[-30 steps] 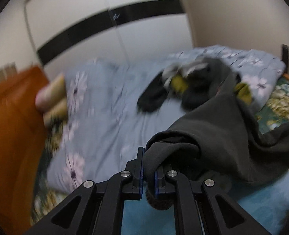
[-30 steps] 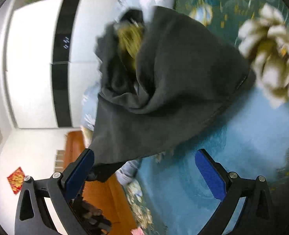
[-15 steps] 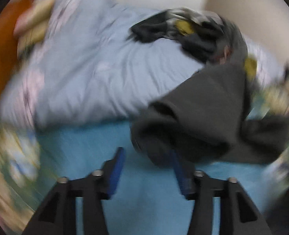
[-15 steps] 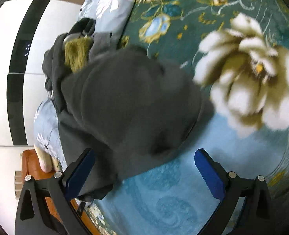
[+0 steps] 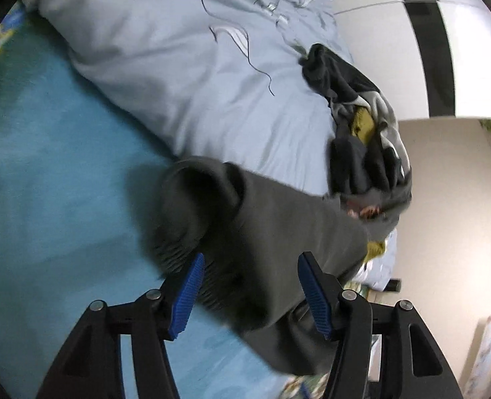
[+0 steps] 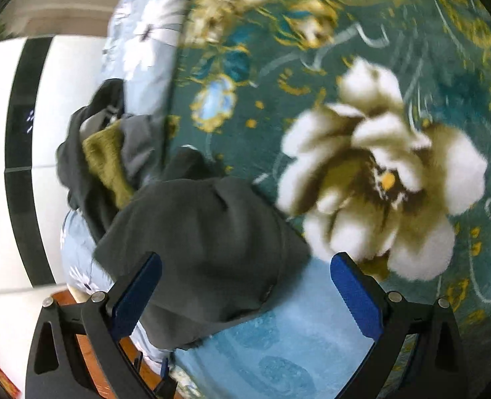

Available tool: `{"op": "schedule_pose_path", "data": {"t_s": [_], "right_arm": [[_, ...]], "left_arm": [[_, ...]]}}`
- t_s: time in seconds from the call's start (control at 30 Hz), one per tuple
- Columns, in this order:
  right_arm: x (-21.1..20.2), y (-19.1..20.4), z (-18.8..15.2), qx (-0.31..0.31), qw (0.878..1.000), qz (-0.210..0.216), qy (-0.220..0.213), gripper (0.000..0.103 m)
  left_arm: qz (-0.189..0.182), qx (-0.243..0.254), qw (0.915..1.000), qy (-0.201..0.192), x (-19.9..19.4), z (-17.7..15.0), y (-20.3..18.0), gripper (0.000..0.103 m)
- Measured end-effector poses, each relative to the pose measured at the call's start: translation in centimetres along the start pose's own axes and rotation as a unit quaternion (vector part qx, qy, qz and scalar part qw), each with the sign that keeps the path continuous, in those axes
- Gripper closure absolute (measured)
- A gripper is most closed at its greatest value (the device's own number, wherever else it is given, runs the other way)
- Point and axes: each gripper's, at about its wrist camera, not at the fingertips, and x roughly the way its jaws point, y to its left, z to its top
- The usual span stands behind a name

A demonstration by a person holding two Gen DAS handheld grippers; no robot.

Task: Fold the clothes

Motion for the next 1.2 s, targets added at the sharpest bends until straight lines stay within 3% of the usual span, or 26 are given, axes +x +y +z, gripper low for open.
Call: {"op": "schedule_pose_path", "data": {"t_s": [0.13,0.2,0.27,0.3,0.37,0.43,0.47,0.5,0.53,0.6,0.7,0.8,0.87,1.0,1.03,1.1,1.17,1.2], "right_arm": [[2.0,0.1,0.6,-0.004,1.0,0.013,0.016,0.001],[3.0,-0.6,0.9,0.012,0.999,0.017,0.029,0.005],[3.6,-1.3,0.9,0.033,0.998,0.027,0.04,0.012],[3.8,-1.5,0.9,0.039,0.998,0.033,0.045,0.015],[4.0,-1.5,0.8,0.037,0.997,0.046,0.054,0.025],[4.1,-1.3,0.8,0.033,0.997,0.05,0.057,0.043],[4.0,-1.3,0.8,0.031,0.997,0.054,0.055,0.048],[3.8,-1.1,0.8,0.026,0.997,0.059,0.052,0.06],[3.5,-0.8,0.8,0.017,0.997,0.062,0.045,0.07],[2.7,0.0,0.7,-0.009,0.997,0.069,0.027,0.081],[1.5,0.9,0.6,-0.031,0.996,0.084,0.009,0.088],[-2.0,1.8,1.9,-0.055,0.994,0.091,-0.027,0.091],[-4.8,2.5,3.1,-0.068,0.991,0.1,-0.054,0.093],[-14.6,4.0,4.9,-0.116,0.972,0.156,-0.131,0.093],[-16.3,3.9,4.9,-0.129,0.968,0.161,-0.145,0.093],[-20.4,2.4,5.0,-0.151,0.959,0.162,-0.179,0.093],[-21.1,-0.7,5.3,-0.137,0.964,0.135,-0.183,0.093],[-21.5,-2.3,5.5,-0.129,0.967,0.121,-0.184,0.093]], "left_arm": [[-0.018,-0.086,0.996,-0.011,2.3,1.1,0.0,0.04],[-0.031,-0.096,0.9948,-0.014,2.8,1.3,-0.3,0.042],[-0.02,-0.088,0.9957,-0.02,3.2,1.3,-0.8,0.043],[-0.016,-0.089,0.9957,-0.021,3.4,1.3,-0.9,0.051],[0.005,-0.095,0.9952,-0.022,3.6,1.3,-1.1,0.082],[0.013,-0.101,0.9945,-0.024,2.9,1.0,-0.5,0.092],[0.012,-0.097,0.9948,-0.027,2.6,0.9,-0.7,0.092],[0.013,-0.09,0.9954,-0.031,2.3,0.7,-0.8,0.093],[0.019,-0.064,0.997,-0.039,1.7,0.4,-1.6,0.094],[0.033,-0.001,0.9977,-0.059,0.2,-0.1,-3.9,0.095],[0.046,0.09,0.9908,-0.09,-2.2,-1.1,-7.4,0.096],[0.016,0.197,0.9725,-0.123,-5.7,-3.2,-12.4,0.096],[-0.015,0.27,0.9529,-0.138,-8.2,-5.2,-15.4,0.096],[-0.077,0.364,0.92,-0.123,-11.3,-10.7,-18.3,0.096],[-0.081,0.374,0.9185,-0.099,-11.2,-12.3,-17.5,0.096],[-0.045,0.374,0.925,-0.047,-8.5,-14.5,-14.9,0.095],[-0.009,0.371,0.9287,0.005,-5.7,-16.7,-12.3,0.095],[0.007,0.351,0.936,0.028,-3.8,-17.2,-10.5,0.095]]}}
